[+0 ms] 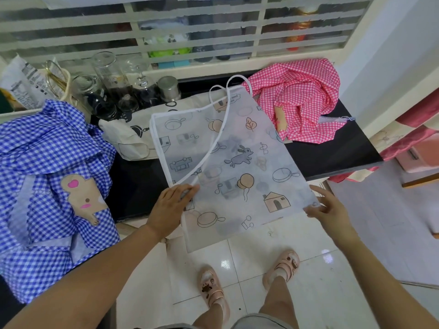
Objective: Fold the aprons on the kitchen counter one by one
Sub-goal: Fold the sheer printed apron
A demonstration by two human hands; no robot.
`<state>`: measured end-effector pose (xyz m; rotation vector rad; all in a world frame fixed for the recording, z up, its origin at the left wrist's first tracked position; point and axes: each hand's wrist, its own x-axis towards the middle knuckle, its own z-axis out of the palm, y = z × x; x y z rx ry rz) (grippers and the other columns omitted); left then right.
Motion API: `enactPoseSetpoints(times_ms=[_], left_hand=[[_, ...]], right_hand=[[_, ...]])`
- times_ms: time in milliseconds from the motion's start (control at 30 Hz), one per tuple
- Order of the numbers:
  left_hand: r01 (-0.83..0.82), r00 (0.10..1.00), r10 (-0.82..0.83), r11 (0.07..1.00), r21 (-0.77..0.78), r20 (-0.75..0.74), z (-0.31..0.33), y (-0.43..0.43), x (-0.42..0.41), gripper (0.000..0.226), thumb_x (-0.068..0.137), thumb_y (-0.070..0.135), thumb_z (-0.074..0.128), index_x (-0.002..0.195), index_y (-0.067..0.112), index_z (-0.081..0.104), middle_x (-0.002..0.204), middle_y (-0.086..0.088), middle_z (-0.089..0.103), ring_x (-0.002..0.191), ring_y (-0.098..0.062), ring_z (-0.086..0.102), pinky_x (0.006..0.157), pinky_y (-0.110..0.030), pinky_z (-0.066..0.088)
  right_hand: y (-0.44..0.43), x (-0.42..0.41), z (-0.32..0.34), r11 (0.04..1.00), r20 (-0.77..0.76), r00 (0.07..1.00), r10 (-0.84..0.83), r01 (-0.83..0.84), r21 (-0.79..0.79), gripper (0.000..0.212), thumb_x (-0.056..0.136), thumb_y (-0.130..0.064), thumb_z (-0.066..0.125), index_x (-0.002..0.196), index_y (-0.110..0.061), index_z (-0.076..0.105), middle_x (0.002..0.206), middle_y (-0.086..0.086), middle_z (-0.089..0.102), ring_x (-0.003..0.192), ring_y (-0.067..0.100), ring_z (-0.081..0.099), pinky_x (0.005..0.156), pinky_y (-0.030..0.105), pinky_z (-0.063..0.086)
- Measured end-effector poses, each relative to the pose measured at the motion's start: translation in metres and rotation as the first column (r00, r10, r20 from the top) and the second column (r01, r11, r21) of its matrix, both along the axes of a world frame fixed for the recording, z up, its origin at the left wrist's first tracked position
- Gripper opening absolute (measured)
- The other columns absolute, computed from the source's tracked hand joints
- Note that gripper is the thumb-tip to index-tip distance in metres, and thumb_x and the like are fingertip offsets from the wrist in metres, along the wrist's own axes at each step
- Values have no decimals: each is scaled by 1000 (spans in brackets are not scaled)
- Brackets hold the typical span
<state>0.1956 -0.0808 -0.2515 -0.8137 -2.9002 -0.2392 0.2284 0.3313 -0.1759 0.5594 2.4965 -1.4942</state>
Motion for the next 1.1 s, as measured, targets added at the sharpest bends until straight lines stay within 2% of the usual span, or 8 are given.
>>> enactPoseSetpoints(times_ms=[233,333,433,633,833,967,1033,1100], left_hand=[[7,999,-5,999,-33,44,1,-2,-3,92,67,25,82,145,19,34,132,-4,42,123,-24,41,111,-48,21],[-19,995,26,997,-71,98,1,-2,-3,95,70,23,81,148,23,27,149,-8,32,135,-32,34,114,-49,21],[-16,986,28,997,-74,164,1,-3,-4,96,76,21,77,152,26,18,157,-9,21,141,-34,25,112,-52,27],[26,980,-8,996,-86,198,1,-10,-7,91,84,28,69,154,28,10,160,-8,12,145,-30,13,113,-52,24],[45,978,-15,990,-137,209,0,-13,-8,105,79,28,74,154,28,1,160,-9,9,145,-31,12,113,-48,19],[48,979,-20,990,-134,202,1,-11,-8,101,81,29,73,154,27,4,159,-11,12,144,-33,16,112,-49,22],[48,980,-21,990,-131,200,1,-11,-8,99,82,31,72,154,28,3,159,-11,13,144,-34,17,112,-49,22],[44,979,-17,991,-126,205,0,-12,-8,97,85,34,69,154,29,1,160,-10,11,144,-34,17,113,-50,21]], right_hand=[[-37,2,-7,935,-359,879,-315,352,43,19,88,-1,60,99,-16,62,95,-4,61,86,17,57,73,15,43],[-42,-8,3,914,-349,852,-390,404,-33,15,87,3,58,90,-12,56,88,-7,56,85,16,53,76,15,42],[-39,-17,11,906,-278,869,-408,424,-5,20,83,9,59,86,-10,52,80,-9,51,72,16,49,63,19,42],[-41,-14,0,938,-273,959,-72,158,308,22,78,13,52,73,-6,45,67,2,45,59,15,37,51,25,29],[-30,-12,0,879,-322,879,-351,428,211,31,65,26,39,66,-5,44,64,8,42,60,20,34,52,26,25],[-44,-14,0,876,-317,867,-386,452,171,33,76,24,43,87,-5,51,81,2,53,63,13,42,52,19,34],[-47,-14,1,904,-355,885,-302,384,186,45,78,23,45,105,-8,61,104,-1,61,79,1,54,71,9,44],[-47,-13,1,928,-408,901,-150,271,257,56,74,27,42,110,-6,68,124,3,60,106,6,53,94,20,44]])
